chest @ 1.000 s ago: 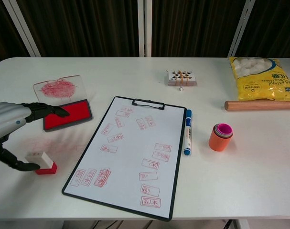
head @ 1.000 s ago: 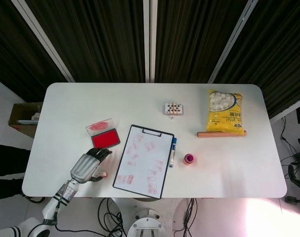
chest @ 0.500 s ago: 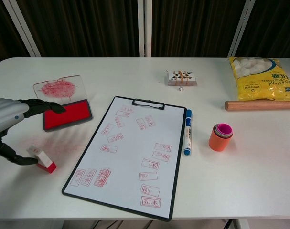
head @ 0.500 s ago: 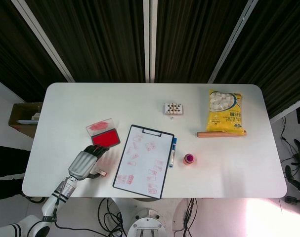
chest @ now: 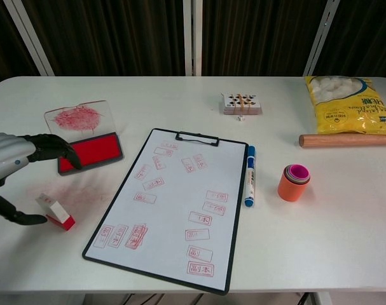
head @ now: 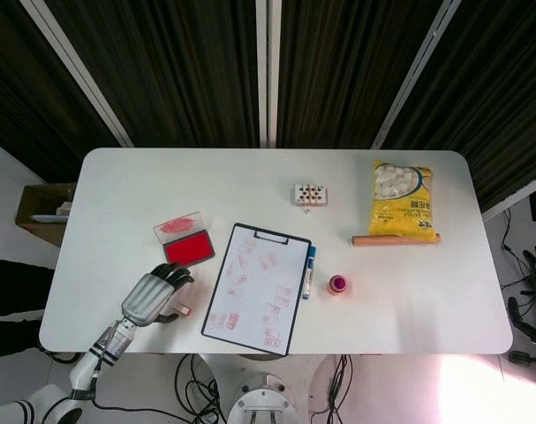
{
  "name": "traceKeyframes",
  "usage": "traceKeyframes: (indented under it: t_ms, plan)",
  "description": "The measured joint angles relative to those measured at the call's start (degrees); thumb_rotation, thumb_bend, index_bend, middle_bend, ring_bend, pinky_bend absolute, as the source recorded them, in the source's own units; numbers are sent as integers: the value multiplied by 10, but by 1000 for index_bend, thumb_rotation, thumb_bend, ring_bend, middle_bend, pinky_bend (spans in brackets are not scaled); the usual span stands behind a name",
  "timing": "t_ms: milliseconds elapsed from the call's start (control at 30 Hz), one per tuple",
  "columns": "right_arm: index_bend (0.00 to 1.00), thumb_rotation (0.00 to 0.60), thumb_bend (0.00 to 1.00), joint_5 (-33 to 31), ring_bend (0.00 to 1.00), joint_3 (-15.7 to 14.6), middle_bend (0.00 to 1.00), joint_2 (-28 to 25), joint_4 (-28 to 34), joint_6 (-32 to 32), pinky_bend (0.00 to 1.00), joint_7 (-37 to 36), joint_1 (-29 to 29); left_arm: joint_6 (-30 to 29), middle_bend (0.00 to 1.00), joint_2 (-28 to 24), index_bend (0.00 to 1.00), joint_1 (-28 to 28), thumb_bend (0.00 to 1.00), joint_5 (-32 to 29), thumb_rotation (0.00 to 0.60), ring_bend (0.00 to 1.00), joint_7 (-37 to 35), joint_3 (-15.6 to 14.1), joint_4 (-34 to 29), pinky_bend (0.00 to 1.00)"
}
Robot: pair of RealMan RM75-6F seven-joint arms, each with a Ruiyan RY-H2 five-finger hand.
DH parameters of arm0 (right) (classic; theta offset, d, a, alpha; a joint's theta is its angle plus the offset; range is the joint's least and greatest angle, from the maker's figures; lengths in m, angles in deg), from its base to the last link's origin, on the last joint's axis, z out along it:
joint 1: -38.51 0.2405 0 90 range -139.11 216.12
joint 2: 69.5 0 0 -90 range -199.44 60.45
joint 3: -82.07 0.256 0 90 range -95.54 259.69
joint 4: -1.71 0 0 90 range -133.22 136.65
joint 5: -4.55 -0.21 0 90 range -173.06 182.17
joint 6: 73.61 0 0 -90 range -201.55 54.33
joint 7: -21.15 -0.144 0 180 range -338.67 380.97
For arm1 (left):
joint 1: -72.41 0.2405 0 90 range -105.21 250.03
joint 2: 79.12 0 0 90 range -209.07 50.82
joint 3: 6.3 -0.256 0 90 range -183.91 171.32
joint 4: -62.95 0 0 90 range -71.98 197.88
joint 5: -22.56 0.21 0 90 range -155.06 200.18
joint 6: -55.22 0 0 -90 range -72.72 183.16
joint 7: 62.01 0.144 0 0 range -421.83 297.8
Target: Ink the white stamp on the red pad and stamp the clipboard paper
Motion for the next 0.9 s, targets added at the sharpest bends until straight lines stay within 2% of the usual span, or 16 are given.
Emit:
traceKeyframes:
  t_ms: [267, 533, 900]
  plan:
    - [0, 600, 379, 1, 0, -2, 0, 1, -1, -2, 0, 2, 0, 1, 350, -4, 411, -7, 51, 11, 600, 182, 2, -9, 7, 370]
    - [0, 600, 379, -2, 0, -3, 0, 2, -2, -9, 0, 3, 1, 5, 423, -11, 415, -10, 97, 14, 600, 207, 22, -17, 5, 373]
    - [0, 600, 380, -2, 0, -6, 0, 1, 2, -15, 0, 9, 2, -5, 479, -2, 476, -12, 188, 26, 600, 267, 34, -21, 21, 389]
